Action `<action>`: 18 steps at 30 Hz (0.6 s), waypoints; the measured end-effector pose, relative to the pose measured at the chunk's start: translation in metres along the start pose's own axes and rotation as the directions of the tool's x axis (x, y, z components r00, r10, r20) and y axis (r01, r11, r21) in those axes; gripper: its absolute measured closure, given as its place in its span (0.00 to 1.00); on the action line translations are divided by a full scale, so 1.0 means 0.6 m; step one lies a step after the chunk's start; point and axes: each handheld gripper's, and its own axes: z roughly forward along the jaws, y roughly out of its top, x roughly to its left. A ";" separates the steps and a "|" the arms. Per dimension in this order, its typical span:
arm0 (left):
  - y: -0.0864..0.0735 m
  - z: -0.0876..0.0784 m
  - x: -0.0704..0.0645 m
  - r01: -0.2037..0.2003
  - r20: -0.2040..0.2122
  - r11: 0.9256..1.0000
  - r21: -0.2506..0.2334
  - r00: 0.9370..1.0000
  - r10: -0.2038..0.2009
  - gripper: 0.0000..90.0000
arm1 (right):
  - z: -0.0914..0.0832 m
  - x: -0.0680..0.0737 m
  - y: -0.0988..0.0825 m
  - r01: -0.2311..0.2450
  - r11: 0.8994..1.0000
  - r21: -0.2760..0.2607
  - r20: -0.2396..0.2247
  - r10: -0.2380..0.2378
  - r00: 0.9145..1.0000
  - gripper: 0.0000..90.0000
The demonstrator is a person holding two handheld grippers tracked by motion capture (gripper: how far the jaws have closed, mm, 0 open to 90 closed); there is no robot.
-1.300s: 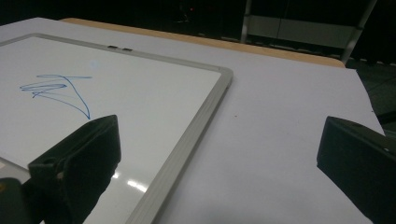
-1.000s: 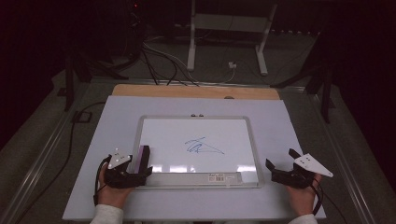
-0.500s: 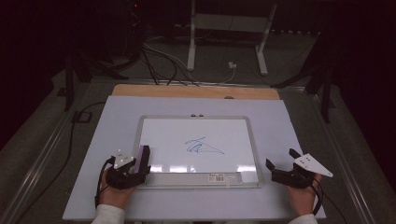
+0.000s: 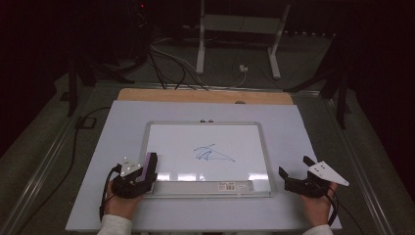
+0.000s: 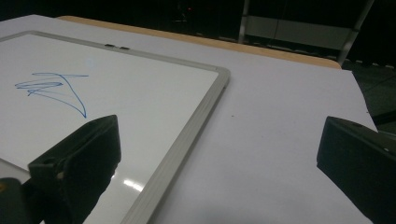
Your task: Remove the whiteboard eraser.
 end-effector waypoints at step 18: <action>0.002 -0.010 0.004 0.021 -0.039 1.000 -0.006 0.999 -0.022 0.71 | -0.001 0.000 0.000 0.002 1.000 -0.001 0.000 -0.002 1.000 0.00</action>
